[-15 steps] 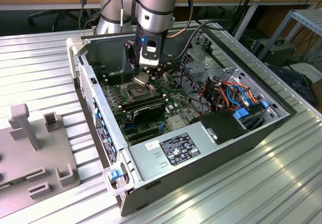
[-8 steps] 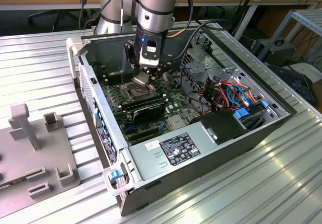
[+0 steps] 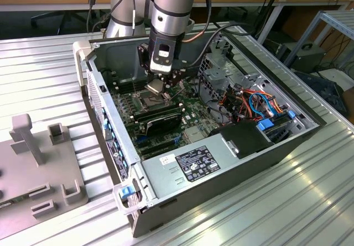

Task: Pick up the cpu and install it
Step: 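Place the cpu into insertion slot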

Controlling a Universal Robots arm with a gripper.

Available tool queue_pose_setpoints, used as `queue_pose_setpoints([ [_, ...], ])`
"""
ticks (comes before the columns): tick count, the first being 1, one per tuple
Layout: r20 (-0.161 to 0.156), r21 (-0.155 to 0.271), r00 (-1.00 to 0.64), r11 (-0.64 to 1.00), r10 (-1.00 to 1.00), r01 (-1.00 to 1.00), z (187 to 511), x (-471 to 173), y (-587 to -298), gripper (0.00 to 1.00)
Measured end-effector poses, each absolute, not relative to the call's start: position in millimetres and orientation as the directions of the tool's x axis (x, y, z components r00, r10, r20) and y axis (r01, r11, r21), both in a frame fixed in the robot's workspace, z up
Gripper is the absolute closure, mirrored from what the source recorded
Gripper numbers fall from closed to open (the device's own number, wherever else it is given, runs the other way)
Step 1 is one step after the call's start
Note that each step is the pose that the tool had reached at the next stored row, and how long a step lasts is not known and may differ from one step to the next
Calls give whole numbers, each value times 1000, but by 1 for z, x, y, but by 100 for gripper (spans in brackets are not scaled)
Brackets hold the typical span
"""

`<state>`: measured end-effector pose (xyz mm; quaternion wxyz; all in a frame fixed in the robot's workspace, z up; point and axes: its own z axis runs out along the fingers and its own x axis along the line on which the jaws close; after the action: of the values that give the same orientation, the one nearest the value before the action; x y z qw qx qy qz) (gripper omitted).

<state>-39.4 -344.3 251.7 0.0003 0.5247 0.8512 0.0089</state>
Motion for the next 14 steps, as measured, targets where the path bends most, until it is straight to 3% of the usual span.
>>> queue_pose_setpoints([
  [9, 9, 15, -274, 273, 962, 962, 250, -39, -344, 45],
  [14, 9, 15, -260, 259, 966, 966, 250, -39, -344, 45],
])
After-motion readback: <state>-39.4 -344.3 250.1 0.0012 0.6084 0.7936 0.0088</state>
